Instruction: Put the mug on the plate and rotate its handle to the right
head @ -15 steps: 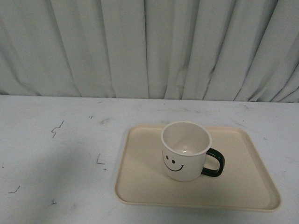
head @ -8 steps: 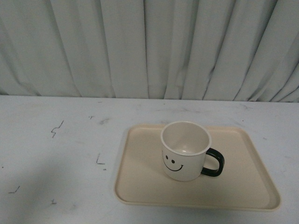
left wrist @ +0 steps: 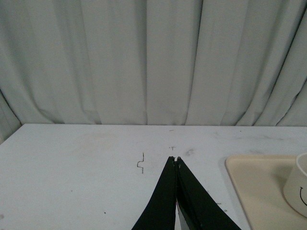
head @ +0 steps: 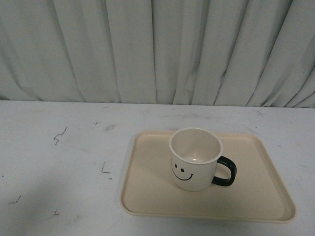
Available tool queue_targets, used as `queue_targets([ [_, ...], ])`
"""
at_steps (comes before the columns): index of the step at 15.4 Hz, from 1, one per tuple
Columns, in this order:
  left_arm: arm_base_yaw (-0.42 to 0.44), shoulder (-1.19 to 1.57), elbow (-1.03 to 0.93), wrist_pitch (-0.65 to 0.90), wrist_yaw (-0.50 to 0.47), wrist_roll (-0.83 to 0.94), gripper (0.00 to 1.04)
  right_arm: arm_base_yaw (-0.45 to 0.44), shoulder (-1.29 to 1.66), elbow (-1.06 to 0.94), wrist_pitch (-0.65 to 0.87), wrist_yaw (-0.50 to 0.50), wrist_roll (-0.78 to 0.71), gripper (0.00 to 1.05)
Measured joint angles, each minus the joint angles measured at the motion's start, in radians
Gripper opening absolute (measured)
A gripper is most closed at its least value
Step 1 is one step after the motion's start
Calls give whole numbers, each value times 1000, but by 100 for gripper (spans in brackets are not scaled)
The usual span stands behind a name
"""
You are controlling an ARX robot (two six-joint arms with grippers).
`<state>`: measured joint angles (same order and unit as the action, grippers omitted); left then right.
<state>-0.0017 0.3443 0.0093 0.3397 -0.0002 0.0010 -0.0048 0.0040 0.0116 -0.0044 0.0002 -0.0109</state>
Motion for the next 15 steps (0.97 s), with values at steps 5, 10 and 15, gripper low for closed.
queue_targets([
  [5,0,-122,0,-112,0,0,2,0,0,0,0,0,0,98],
  [10,0,-306,1,-353,1,0,2,0,0,0,0,0,0,98],
  [15,0,-336,1,-345,0,-1,17,0,0,0,0,0,0,98],
])
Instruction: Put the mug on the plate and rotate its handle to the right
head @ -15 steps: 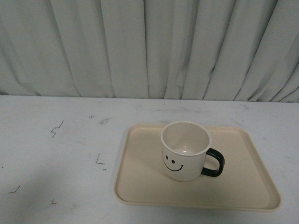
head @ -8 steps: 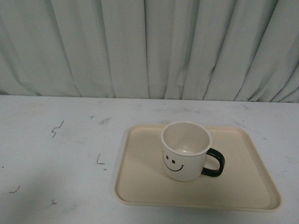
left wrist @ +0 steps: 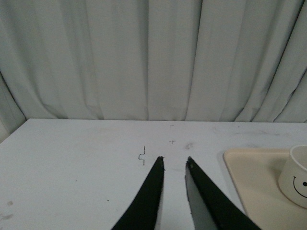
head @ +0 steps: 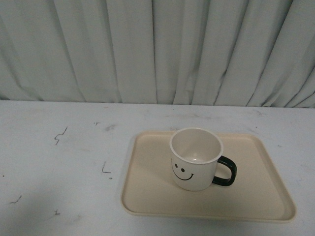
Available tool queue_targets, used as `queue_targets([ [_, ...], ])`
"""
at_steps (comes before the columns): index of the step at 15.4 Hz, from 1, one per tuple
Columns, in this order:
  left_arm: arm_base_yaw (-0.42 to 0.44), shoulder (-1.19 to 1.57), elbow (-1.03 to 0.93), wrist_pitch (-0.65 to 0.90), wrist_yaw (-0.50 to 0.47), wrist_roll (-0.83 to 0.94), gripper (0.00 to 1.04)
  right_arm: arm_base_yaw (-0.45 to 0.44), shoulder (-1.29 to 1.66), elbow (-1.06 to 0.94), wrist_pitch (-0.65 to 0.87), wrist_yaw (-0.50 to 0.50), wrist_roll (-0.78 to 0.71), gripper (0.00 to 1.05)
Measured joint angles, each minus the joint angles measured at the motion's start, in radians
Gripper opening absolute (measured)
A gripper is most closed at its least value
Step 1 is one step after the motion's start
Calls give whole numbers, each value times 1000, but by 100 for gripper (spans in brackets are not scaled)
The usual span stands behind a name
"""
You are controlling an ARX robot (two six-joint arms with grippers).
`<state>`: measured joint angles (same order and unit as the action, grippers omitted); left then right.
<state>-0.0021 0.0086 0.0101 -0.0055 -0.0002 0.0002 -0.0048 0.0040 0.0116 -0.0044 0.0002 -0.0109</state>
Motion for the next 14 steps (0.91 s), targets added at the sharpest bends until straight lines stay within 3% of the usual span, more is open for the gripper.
queue_targets([
  [6,0,0,0,2,0,0,100,0,0,0,0,0,0,98],
  [14,0,0,0,2,0,0,98,0,0,0,0,0,0,98],
])
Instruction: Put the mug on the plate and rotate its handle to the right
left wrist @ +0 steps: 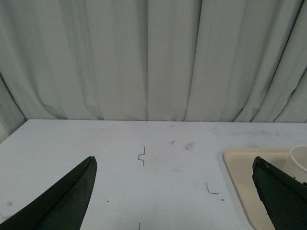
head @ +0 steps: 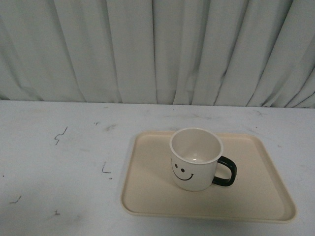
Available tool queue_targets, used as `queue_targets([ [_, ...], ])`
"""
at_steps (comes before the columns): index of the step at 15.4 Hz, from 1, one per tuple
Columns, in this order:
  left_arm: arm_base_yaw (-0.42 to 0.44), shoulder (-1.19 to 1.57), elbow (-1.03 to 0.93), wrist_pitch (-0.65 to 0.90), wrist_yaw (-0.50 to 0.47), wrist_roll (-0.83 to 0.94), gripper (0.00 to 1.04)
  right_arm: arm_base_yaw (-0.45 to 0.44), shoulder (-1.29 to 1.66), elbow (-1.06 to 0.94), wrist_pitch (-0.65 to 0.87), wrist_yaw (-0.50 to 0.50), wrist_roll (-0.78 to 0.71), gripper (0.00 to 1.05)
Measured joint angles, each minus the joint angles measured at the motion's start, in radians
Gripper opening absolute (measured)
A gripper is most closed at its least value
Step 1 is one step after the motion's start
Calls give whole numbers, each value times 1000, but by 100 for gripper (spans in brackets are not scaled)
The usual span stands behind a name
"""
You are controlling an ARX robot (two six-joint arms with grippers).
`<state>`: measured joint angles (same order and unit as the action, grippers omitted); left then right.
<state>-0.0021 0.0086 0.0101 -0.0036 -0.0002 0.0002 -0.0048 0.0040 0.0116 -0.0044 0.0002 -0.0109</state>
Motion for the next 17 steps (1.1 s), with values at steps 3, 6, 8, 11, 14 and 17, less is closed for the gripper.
queue_targets([
  [3,0,0,0,0,0,0,98,46,113,33,-15,32,30,98],
  [6,0,0,0,0,0,0,98,68,433,249,-230,-40,56,98],
  [8,0,0,0,0,0,0,98,148,633,413,-250,-53,63,98],
  [11,0,0,0,0,0,0,98,235,914,646,-384,-49,67,98],
  [14,0,0,0,0,0,0,98,247,1150,838,-450,-22,68,98],
  [17,0,0,0,0,0,0,98,229,1349,965,-505,-77,67,98],
])
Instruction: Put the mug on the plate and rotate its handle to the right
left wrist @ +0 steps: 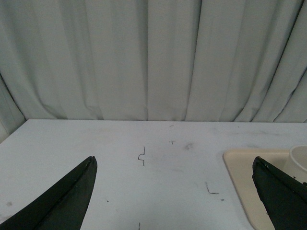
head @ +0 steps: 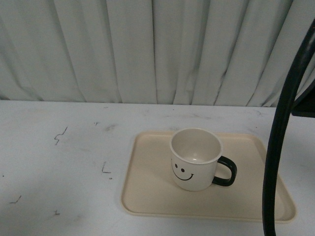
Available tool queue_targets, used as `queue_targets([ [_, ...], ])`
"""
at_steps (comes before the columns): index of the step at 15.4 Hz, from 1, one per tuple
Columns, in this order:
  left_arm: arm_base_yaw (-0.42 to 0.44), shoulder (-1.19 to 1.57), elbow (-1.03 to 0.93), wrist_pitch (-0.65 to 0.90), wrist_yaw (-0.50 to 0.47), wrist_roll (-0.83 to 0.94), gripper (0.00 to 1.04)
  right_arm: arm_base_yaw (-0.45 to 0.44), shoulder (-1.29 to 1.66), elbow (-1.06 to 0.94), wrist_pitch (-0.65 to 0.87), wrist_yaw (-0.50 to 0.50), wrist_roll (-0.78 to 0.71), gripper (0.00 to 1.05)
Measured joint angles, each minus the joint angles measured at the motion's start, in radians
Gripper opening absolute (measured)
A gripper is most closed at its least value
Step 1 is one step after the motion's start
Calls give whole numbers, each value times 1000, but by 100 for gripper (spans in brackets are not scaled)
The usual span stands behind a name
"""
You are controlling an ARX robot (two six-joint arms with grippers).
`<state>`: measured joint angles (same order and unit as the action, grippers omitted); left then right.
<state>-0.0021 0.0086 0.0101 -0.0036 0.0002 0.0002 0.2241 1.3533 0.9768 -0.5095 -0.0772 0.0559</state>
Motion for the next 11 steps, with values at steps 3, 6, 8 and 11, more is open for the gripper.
queue_targets([
  [3,0,0,0,0,0,0,98,-23,180,121,9,-67,11,98],
  [6,0,0,0,0,0,0,98,-13,333,187,78,-70,50,98],
  [8,0,0,0,0,0,0,98,13,421,214,61,-58,74,98],
  [11,0,0,0,0,0,0,98,26,510,235,123,-24,87,98],
])
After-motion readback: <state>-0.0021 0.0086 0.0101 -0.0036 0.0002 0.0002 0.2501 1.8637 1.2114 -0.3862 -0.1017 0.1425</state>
